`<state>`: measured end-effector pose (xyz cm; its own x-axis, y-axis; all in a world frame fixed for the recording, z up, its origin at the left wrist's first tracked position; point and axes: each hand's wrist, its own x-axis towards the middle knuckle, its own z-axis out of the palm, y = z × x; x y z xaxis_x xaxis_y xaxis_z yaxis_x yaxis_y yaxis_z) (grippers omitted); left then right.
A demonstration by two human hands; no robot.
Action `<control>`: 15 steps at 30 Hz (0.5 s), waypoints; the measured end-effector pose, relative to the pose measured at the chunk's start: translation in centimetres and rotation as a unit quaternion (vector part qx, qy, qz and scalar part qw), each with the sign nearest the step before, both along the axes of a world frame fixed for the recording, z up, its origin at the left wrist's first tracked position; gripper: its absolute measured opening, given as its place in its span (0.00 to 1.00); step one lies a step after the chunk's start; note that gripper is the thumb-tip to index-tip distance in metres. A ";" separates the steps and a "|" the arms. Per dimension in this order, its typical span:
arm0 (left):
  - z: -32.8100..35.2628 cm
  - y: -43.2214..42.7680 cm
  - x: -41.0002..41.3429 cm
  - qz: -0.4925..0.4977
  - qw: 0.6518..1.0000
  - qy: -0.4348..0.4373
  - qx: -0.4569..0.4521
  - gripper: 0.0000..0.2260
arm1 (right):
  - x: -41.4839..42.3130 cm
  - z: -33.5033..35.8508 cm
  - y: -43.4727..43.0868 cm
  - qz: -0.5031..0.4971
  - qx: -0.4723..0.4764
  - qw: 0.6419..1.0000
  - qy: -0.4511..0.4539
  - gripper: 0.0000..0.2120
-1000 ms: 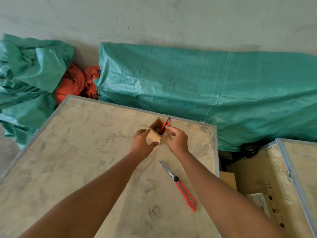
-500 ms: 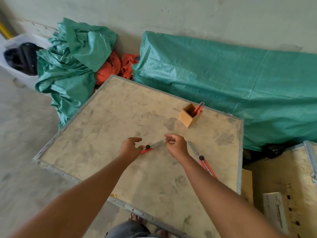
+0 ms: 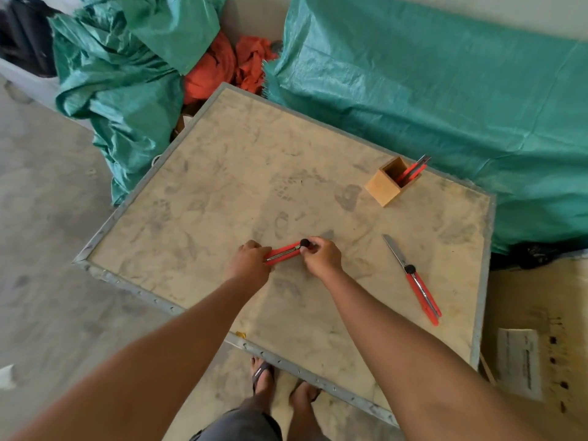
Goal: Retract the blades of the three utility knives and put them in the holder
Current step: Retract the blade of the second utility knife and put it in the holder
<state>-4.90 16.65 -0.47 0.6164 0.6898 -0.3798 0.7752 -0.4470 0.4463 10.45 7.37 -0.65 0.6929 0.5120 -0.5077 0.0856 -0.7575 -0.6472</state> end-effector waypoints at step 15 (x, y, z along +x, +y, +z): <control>5.1 -2.4 -2.2 0.061 0.982 -0.164 -0.070 0.16 | -1.0 5.7 -1.9 -0.121 0.159 0.975 0.094 0.10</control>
<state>-7.12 14.27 4.65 0.6377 0.7211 -0.2710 0.6236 -0.2766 0.7312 9.47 5.50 5.02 0.7232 0.4973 -0.4791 -0.2135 -0.4988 -0.8400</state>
